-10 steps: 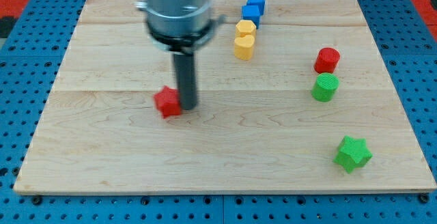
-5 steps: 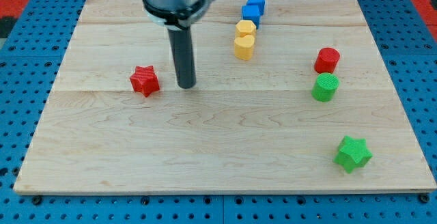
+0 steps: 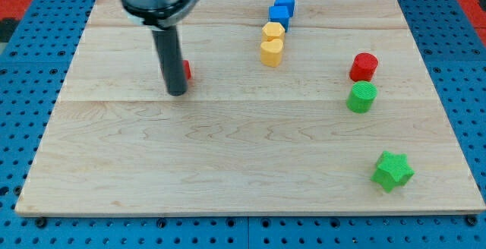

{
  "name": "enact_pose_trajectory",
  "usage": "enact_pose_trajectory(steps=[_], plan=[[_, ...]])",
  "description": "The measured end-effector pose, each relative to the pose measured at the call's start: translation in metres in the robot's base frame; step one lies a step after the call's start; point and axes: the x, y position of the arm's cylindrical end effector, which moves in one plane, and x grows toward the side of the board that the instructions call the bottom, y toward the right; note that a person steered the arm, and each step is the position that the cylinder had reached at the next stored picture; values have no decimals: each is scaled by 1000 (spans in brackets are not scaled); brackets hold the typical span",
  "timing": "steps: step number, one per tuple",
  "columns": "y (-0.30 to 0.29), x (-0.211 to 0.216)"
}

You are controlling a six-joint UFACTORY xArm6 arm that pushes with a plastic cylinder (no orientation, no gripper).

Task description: Push the red star horizontally to yellow heart

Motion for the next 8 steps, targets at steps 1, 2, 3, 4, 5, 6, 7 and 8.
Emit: enact_pose_trajectory(steps=[1,2,3,4,5,6,7,8], plan=[[-28,-15],[-6,-30],[47,-30],[93,-30],[111,-39],[109,-29],[59,-32],[50,-62]])
